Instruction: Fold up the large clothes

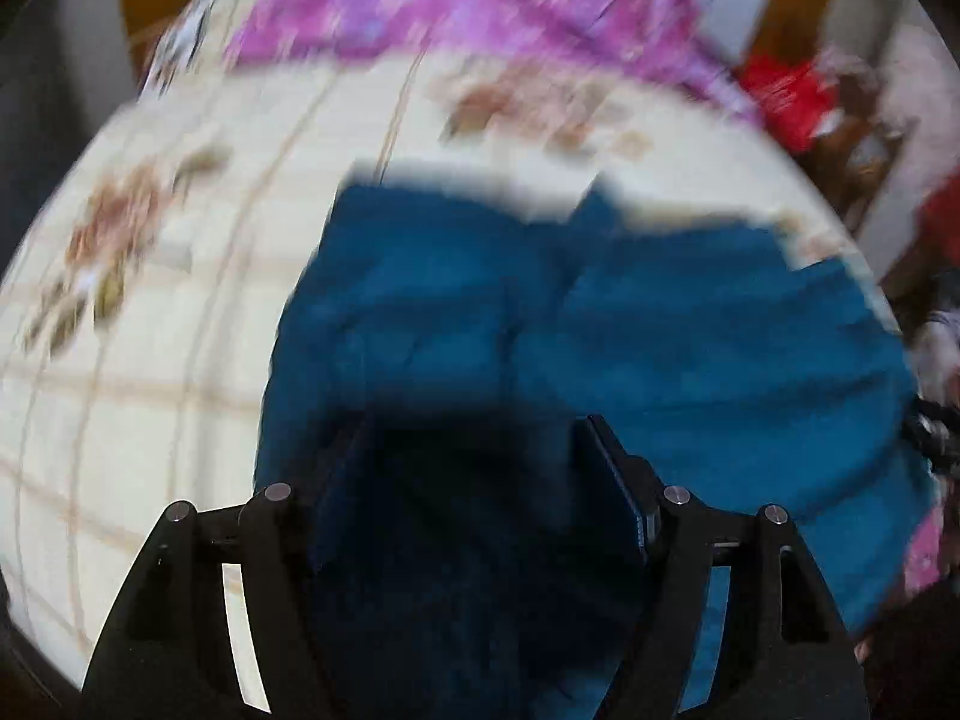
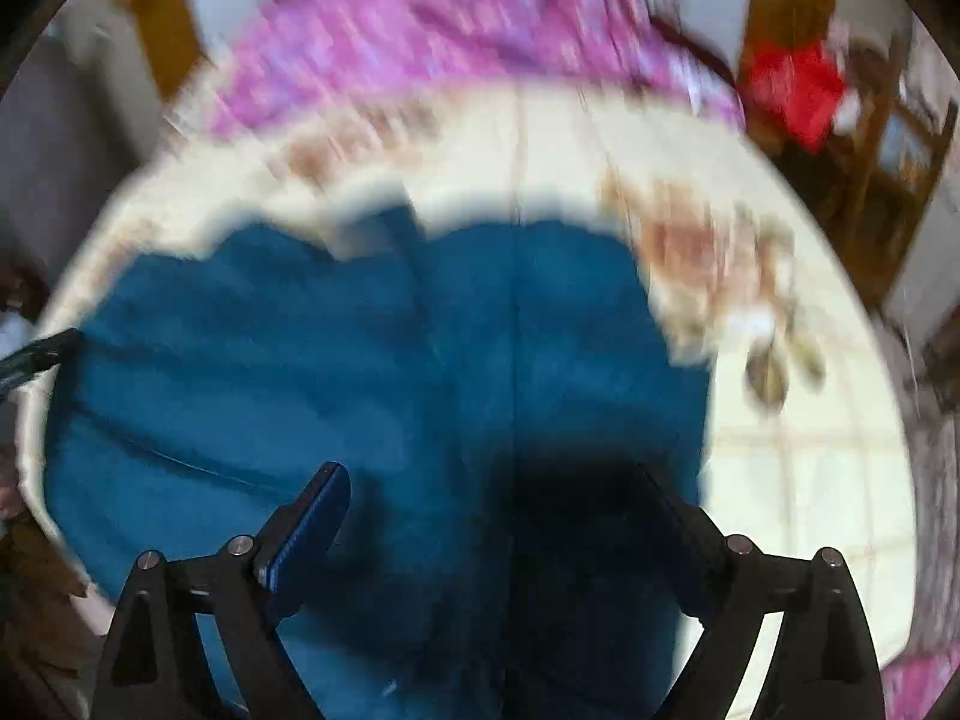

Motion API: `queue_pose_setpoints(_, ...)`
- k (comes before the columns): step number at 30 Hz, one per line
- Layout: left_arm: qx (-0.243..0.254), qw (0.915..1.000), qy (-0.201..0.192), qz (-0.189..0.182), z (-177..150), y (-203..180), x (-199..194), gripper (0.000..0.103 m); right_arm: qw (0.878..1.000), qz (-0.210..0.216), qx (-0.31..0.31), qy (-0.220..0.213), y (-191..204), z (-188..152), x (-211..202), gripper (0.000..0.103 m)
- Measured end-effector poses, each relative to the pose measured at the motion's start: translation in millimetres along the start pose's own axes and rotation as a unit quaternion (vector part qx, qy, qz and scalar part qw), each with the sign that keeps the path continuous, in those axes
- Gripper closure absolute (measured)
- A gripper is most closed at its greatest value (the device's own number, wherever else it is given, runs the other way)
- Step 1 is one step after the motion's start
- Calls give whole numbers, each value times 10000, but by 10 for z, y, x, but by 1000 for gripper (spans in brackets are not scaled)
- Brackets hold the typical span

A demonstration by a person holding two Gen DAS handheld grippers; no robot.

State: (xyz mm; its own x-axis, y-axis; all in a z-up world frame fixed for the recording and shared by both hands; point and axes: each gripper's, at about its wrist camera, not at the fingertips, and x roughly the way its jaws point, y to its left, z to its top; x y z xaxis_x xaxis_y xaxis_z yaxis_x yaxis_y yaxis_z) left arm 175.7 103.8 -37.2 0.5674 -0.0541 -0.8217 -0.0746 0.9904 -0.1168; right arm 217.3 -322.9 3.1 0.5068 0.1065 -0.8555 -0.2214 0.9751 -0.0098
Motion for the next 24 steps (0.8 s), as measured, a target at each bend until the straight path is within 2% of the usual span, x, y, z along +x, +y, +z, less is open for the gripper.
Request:
queue_pose_setpoints(1, -61, 10000, -74, 21, -25, 5, -20, 33, 9999, -34, 81, 129, 1, -33, 110, 11)
queue_pose_setpoints(3, 38, 9997, -225, 60, -81, -53, -211, 33, 9996, 57, 260, -100, -7, -72, 3, 11)
queue_pose_setpoints(5, 257, 9985, -445, 204, -147, -150, -474, 33, 9988, 249, 256, -344, 11, -127, -280, 11)
queue_pose_setpoints(8, 519, 9905, -1235, 308, -357, -320, -1070, 32, 9972, 109, 10, -741, 136, -273, -752, 11)
queue_pose_setpoints(9, 543, 9883, -1394, 304, -434, -366, -1215, 27, 9962, 83, -88, -859, 199, -370, -951, 11)
queue_pose_setpoints(10, 578, 9860, -1553, 186, -546, -414, -1381, 13, 9954, 76, -129, -947, 240, -461, -1098, 11)
queue_pose_setpoints(12, 671, 9850, -1585, -83, -767, -517, -1561, 1, 9935, 45, -180, -1121, 342, -741, -1413, 11)
queue_pose_setpoints(14, 874, 9858, -1432, -115, -942, -606, -1617, 1, 9917, -40, -209, -1269, 420, -1006, -1611, 11)
queue_pose_setpoints(17, 1301, 9784, -1564, 375, -1307, -799, -1747, 1, 9891, -95, -103, -1464, 503, -1391, -1865, 11)
queue_pose_setpoints(21, 1825, 9546, -2002, 1239, -1750, -1022, -1984, 1, 9858, 0, 179, -1668, 513, -1909, -2093, 11)
queue_pose_setpoints(24, 1950, 9475, -2216, 1232, -1970, -1077, -2095, 1, 9846, -18, 315, -1718, 507, -2204, -2159, 11)
